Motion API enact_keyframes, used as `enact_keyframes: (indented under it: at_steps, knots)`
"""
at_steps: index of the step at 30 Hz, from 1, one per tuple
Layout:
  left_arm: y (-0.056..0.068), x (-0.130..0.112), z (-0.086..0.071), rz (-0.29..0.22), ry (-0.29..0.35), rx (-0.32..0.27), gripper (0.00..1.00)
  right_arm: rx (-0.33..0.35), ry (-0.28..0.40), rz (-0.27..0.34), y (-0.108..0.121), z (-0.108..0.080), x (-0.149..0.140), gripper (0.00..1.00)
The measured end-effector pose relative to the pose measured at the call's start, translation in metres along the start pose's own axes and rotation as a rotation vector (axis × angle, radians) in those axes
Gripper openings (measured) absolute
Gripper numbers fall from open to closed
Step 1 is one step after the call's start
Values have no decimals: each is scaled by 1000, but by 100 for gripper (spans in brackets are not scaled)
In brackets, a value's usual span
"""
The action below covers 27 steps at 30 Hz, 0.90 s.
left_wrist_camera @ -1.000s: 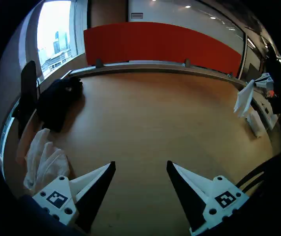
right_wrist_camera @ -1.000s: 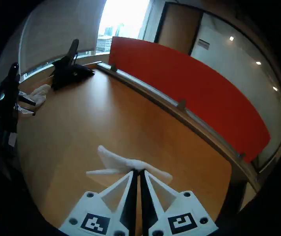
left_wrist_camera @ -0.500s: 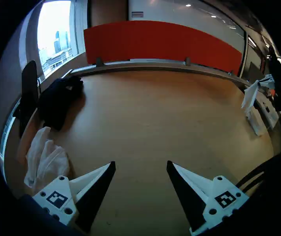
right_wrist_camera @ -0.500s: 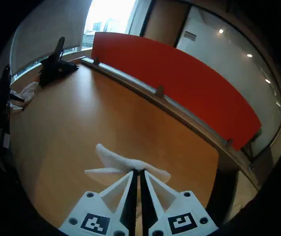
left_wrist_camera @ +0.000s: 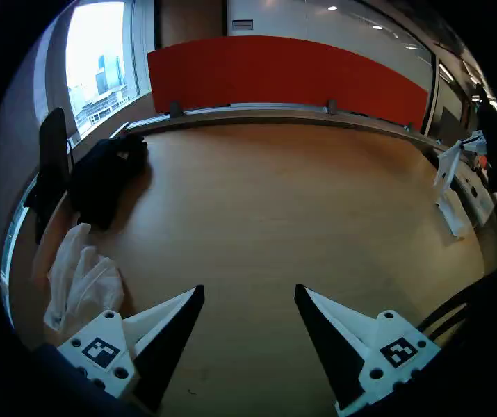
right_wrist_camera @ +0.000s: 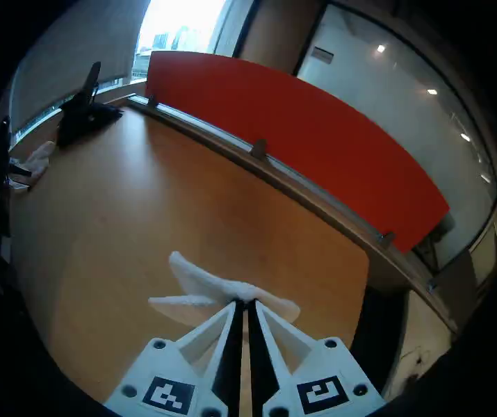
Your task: Fold towel
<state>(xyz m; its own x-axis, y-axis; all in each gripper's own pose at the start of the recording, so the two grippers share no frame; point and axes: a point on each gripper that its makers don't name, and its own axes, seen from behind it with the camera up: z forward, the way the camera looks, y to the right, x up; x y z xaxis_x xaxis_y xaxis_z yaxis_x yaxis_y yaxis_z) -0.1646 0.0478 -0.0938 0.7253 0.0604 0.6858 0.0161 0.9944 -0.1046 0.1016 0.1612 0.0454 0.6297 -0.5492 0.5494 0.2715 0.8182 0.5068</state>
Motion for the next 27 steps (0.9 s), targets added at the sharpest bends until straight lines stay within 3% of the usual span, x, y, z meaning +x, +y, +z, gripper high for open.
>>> enact_keyframes:
  at_steps: [15, 27]
  knots:
    - [2, 3, 1, 8, 2, -3, 97, -23, -29, 28, 11, -12, -26, 4]
    - [2, 4, -1, 19, 5, -6, 97, -42, -98, 79, 15, -34, -86, 4]
